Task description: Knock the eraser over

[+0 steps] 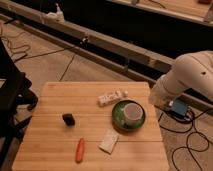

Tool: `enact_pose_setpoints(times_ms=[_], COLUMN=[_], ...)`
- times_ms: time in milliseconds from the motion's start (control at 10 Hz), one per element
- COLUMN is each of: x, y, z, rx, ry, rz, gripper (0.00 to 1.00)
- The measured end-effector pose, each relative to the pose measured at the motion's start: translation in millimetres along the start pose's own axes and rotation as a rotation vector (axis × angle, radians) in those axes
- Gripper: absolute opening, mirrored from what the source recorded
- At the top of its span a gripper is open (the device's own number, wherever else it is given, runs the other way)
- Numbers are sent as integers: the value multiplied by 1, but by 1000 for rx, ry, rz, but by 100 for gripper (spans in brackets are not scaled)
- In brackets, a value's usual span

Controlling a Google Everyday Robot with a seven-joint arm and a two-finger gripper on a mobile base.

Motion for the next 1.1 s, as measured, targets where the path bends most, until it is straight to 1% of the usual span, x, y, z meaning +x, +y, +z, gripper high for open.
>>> enact_pose_setpoints(times_ms=[100,300,400,500,700,800,900,1000,1100], x=[-9,-13,-16,-18,-24,-37,-47,-58,-59], y=[-2,-3,-2,1,10,15,18,19,20], z=[5,15,24,34,59,78,89,99,101], rx=[-15,-32,-48,-67,-117,-152,-179,-199,-204], ry=[-42,-66,-77,-78,-62,-52,-42,-35,-32], rz=[-4,-16,-26,-34,-73,-113,-145,-177,-182], gripper=[0,0,0,0,0,0,0,0,0])
